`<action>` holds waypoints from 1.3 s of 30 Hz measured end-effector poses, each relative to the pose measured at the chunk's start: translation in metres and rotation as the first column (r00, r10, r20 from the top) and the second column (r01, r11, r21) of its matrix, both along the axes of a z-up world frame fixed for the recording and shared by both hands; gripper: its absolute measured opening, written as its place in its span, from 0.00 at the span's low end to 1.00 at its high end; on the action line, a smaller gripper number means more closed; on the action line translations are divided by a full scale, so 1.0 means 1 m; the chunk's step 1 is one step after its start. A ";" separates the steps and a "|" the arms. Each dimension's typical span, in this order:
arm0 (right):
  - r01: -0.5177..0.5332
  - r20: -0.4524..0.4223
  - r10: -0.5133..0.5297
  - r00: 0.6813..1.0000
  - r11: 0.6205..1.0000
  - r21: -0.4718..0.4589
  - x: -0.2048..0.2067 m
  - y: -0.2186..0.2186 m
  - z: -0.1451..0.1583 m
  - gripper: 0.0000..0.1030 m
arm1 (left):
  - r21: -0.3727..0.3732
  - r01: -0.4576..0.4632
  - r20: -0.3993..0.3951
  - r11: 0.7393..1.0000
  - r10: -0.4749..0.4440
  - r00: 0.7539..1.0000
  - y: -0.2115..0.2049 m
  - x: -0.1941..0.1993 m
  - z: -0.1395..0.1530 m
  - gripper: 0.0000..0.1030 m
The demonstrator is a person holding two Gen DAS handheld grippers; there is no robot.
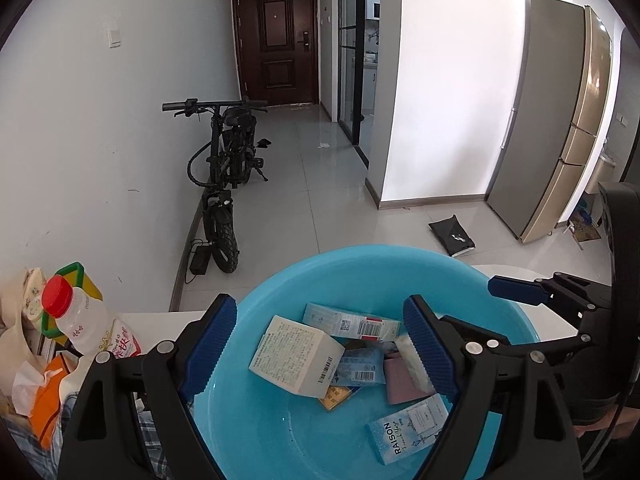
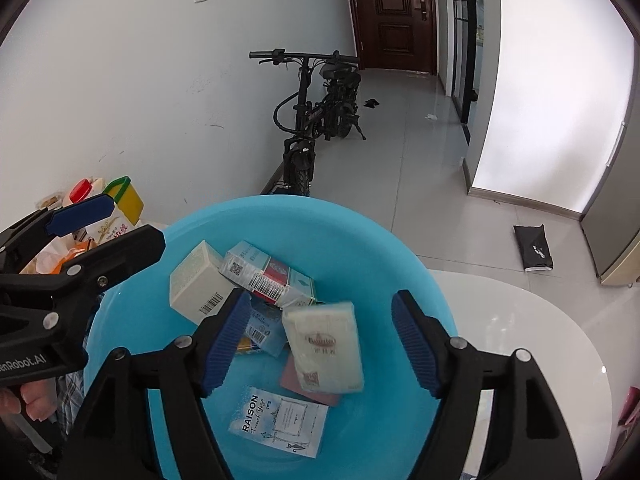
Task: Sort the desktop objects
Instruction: 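Lower the tissue pack into the basin and open the right gripper, then withdraw both grippers from the basin back over the cloth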
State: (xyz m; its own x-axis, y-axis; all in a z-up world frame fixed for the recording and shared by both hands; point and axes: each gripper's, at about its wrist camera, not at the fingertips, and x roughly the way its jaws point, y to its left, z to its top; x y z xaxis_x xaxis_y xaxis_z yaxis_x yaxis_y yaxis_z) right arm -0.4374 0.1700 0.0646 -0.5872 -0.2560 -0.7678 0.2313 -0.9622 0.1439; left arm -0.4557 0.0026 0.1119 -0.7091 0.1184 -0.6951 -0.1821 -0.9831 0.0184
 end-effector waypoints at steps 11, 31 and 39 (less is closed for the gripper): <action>-0.011 -0.034 0.012 0.999 1.000 0.018 0.024 -0.001 0.030 0.71 | -0.003 -0.035 -0.011 0.999 0.035 0.999 -0.006 0.023 0.027 0.85; -0.045 -0.066 0.047 0.997 0.998 0.031 0.071 -0.007 0.070 0.76 | 0.029 -0.061 -0.015 0.998 0.061 0.998 -0.018 0.074 0.062 0.85; -0.054 -0.108 0.058 0.992 0.998 0.041 0.101 -0.002 0.094 0.80 | 0.017 -0.036 -0.034 0.999 0.036 0.999 -0.011 0.104 0.081 0.85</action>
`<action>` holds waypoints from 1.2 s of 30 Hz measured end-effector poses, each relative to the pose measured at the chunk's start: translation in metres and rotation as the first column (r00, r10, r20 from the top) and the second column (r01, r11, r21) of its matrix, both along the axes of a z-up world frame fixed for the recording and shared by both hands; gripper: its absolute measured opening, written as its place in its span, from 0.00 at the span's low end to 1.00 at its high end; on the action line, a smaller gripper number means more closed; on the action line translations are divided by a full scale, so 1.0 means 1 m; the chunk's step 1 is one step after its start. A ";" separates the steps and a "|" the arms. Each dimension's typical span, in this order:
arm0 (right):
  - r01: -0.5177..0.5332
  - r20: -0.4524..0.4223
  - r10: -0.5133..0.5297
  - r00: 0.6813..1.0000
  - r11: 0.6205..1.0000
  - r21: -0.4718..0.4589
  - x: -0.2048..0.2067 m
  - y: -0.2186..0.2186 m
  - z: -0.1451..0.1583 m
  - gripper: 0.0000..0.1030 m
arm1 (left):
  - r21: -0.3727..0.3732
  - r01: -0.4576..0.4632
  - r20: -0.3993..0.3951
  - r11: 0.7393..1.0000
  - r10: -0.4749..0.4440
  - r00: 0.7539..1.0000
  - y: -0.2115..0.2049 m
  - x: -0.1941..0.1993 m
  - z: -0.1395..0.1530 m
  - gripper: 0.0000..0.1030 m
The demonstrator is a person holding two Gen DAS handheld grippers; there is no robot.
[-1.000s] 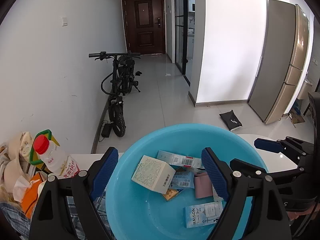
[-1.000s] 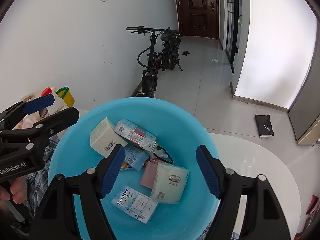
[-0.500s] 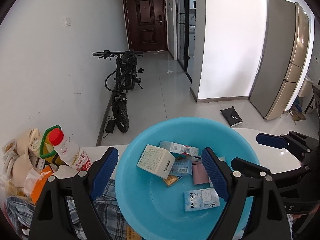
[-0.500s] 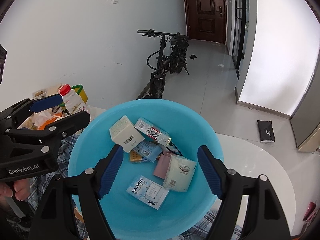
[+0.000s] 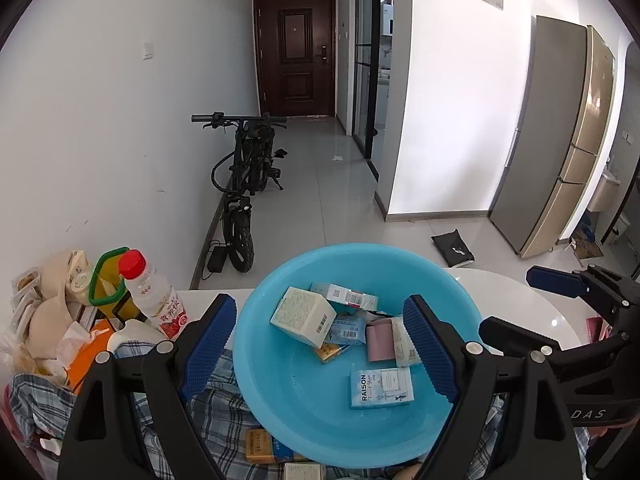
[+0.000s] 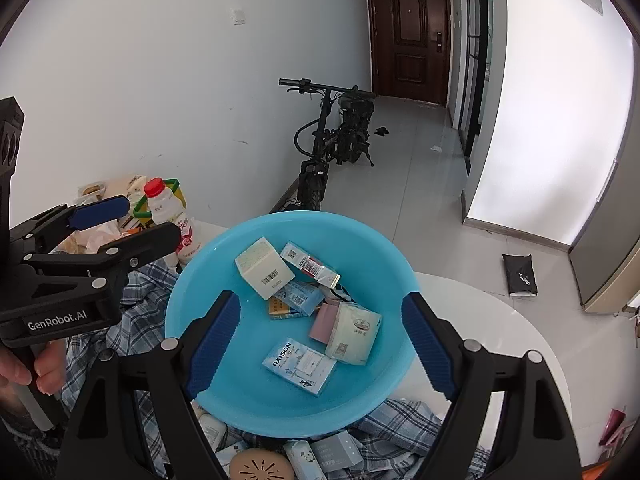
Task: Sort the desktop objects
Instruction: 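Withdraw both grippers from the basin back over the cloth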
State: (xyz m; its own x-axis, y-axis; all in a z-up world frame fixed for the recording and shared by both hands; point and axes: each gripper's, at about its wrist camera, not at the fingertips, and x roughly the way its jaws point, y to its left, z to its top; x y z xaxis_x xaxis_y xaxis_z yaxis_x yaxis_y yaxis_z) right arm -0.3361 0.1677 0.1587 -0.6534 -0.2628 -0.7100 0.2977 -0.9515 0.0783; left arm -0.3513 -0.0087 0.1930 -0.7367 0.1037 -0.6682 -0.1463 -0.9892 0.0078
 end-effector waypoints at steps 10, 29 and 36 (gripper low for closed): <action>-0.029 -0.019 0.029 0.999 0.999 -0.024 0.037 0.005 0.010 0.80 | 0.048 0.030 -0.015 0.998 -0.030 0.999 -0.004 0.046 0.016 0.85; -0.119 -0.080 0.112 0.990 0.988 -0.093 0.113 0.012 0.019 0.83 | 0.075 0.165 -0.047 0.984 -0.162 0.986 -0.001 0.134 0.021 0.85; -0.171 -0.096 0.165 0.982 0.983 -0.060 0.142 0.009 0.011 0.83 | 0.031 0.161 -0.055 0.986 -0.159 0.986 -0.007 0.155 0.006 0.85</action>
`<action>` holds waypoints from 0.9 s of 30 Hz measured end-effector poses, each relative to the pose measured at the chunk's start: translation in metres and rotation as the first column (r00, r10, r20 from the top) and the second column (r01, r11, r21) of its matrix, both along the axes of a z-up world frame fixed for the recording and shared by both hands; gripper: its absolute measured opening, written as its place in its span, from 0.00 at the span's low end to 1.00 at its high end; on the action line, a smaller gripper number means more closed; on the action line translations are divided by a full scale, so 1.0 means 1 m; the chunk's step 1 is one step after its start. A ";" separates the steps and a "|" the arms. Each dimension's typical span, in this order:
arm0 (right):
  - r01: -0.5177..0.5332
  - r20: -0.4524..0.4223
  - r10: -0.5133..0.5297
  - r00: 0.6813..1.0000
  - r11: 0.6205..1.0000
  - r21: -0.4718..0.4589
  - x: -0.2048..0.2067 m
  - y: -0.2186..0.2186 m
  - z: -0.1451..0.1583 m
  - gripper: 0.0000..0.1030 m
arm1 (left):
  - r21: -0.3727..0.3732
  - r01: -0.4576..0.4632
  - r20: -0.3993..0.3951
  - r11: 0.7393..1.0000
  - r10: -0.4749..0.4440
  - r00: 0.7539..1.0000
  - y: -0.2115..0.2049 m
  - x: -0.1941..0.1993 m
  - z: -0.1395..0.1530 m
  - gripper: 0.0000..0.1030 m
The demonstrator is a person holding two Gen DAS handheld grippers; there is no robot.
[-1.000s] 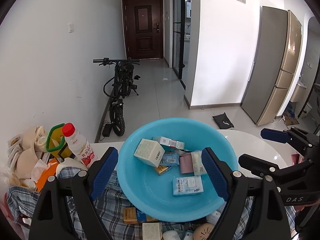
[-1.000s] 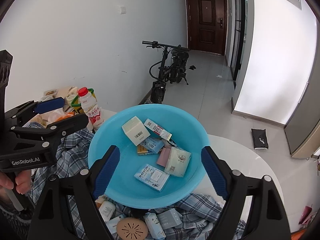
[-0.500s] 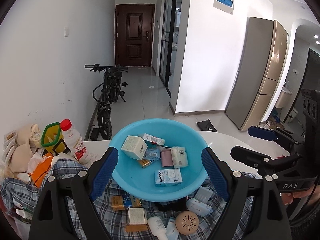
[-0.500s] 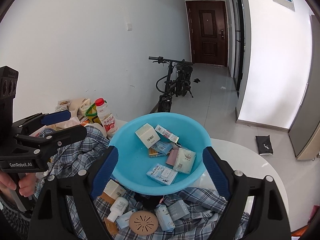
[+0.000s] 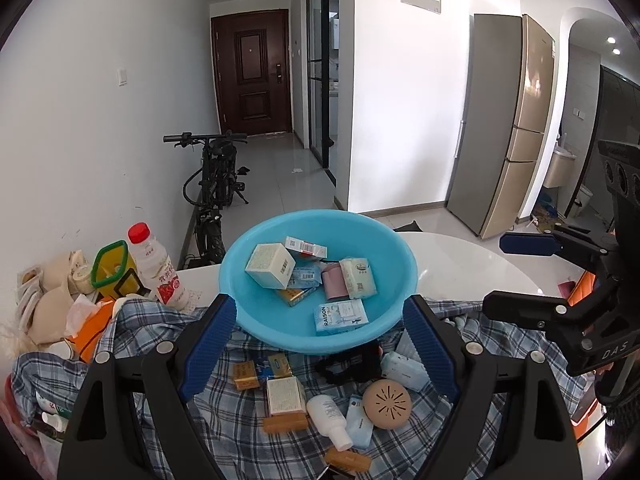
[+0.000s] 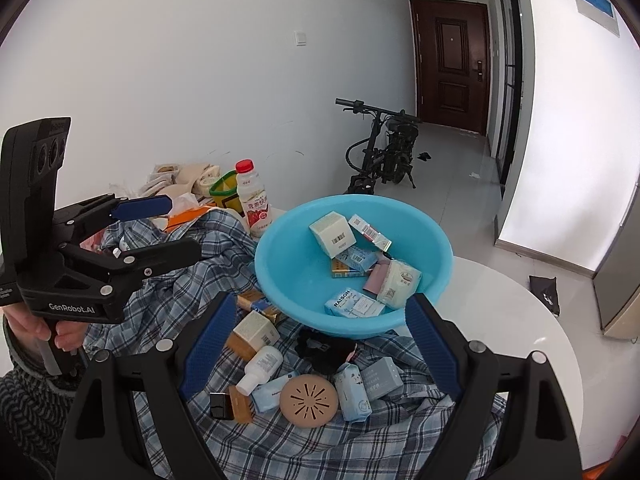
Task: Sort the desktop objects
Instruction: 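Withdraw both grippers from the basin back over the cloth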
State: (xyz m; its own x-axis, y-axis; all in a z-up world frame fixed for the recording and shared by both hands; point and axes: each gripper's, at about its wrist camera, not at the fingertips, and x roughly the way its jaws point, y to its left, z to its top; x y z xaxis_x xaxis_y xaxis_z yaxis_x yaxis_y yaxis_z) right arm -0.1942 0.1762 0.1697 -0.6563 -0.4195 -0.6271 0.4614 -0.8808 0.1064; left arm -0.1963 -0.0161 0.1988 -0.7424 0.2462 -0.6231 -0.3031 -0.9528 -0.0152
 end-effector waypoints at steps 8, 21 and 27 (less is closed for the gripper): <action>-0.047 0.011 0.047 0.999 0.998 0.043 0.016 -0.010 -0.017 0.83 | -0.019 0.018 -0.014 1.000 -0.018 1.000 0.004 0.023 -0.020 0.85; -0.072 0.089 0.067 0.994 0.996 0.053 0.035 -0.007 -0.069 0.83 | -0.006 -0.007 0.082 1.000 0.007 0.997 -0.005 0.043 -0.082 0.85; -0.056 0.115 0.048 0.992 0.996 0.064 0.041 -0.004 -0.093 0.83 | -0.008 -0.042 0.127 0.999 0.042 0.991 -0.014 0.045 -0.109 0.85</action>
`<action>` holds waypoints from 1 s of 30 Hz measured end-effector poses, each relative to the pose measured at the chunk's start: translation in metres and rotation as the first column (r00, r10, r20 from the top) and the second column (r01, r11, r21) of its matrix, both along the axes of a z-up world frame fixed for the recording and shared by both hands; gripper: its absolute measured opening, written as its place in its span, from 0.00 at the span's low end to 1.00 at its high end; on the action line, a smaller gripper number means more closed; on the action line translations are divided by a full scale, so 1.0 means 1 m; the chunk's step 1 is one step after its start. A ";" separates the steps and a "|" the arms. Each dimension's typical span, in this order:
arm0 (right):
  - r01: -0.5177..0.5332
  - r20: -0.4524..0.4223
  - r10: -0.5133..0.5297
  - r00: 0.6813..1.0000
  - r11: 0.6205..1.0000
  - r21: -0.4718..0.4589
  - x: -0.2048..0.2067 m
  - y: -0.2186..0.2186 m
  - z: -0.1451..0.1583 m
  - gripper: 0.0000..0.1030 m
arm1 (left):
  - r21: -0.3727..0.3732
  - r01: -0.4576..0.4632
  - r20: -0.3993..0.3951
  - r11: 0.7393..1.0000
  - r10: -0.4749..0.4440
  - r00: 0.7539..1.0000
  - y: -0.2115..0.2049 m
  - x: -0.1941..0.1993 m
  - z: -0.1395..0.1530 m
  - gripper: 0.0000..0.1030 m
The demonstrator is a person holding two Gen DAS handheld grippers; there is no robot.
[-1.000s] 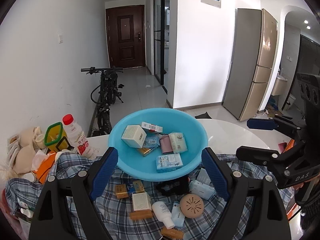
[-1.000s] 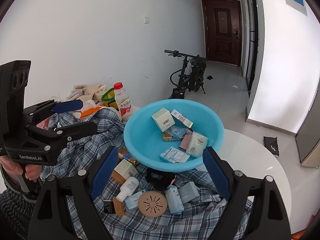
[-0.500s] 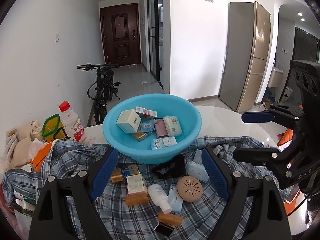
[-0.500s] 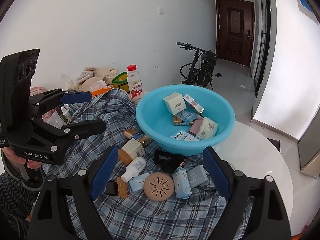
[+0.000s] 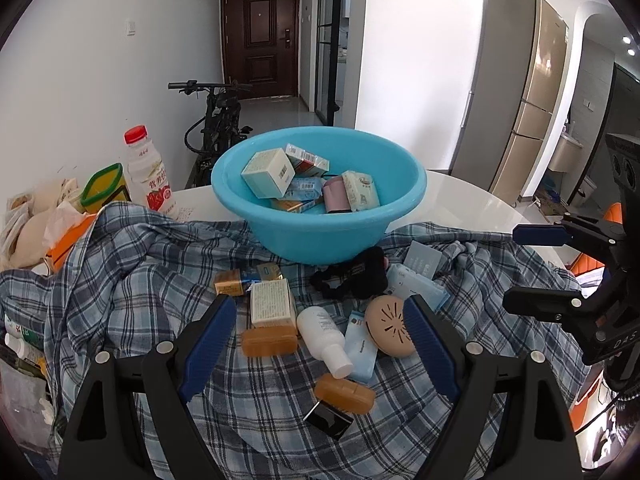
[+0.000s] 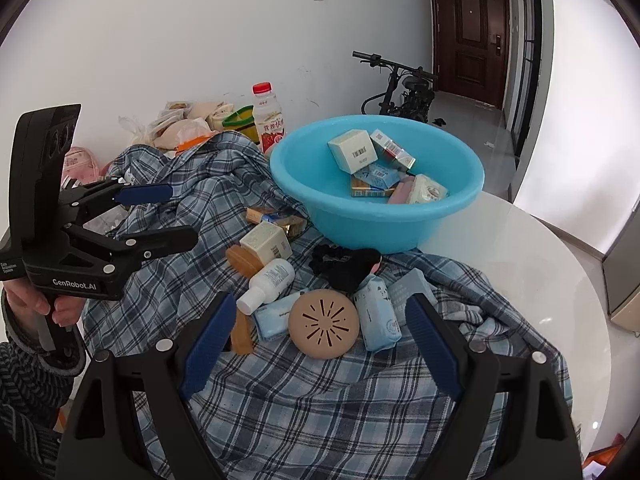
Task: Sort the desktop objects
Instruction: 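Withdraw both grippers from the basin back over the cloth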
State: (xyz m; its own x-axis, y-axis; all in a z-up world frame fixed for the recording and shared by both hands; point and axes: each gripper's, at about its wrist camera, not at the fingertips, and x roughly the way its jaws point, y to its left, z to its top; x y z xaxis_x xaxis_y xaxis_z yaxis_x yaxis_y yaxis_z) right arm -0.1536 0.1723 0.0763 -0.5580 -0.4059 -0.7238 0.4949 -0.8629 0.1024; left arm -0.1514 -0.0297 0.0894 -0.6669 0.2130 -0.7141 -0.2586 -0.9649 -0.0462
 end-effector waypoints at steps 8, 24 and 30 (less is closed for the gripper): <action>0.018 0.081 -0.019 0.996 1.000 0.010 -0.003 0.003 -0.038 0.83 | -0.014 -0.029 0.076 0.999 0.030 0.997 -0.006 0.004 -0.038 0.85; 0.080 0.230 -0.078 0.970 0.997 0.003 -0.005 0.019 -0.097 0.83 | 0.020 -0.012 0.222 1.000 0.007 0.975 -0.001 0.009 -0.091 0.85; 0.089 0.259 -0.085 0.962 0.996 -0.002 -0.007 0.020 -0.107 0.83 | -0.008 0.015 0.244 1.000 -0.012 0.970 0.005 0.015 -0.103 0.85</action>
